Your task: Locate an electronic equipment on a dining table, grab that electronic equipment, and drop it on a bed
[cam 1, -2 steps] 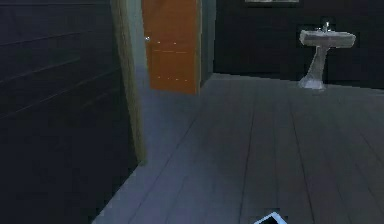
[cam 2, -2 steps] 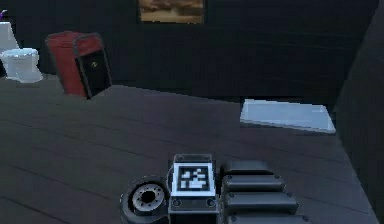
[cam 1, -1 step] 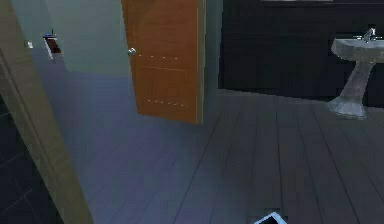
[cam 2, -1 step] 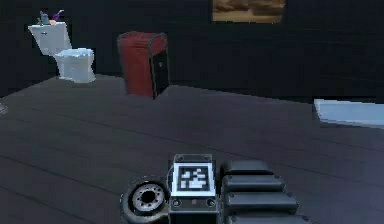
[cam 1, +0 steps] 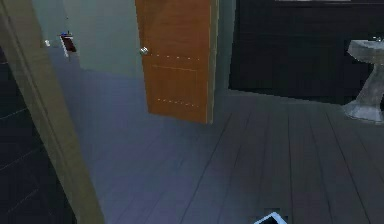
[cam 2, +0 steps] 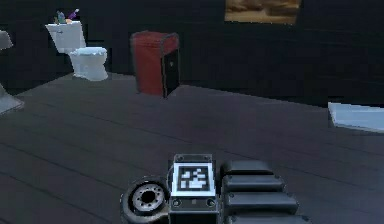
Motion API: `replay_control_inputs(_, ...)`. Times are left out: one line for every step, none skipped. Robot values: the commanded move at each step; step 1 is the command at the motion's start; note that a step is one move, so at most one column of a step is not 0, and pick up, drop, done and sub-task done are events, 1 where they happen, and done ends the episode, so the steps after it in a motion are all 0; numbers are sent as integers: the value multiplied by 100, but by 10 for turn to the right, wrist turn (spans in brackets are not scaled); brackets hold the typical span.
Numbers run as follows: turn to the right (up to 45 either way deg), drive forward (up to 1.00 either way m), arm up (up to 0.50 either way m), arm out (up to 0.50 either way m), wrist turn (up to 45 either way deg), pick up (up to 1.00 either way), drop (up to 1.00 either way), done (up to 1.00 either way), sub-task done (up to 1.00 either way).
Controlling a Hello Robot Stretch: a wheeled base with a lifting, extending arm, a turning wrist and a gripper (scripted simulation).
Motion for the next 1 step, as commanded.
replay_control_inputs(0, 70, 0, 0, 0, 0, 0, 0, 0)
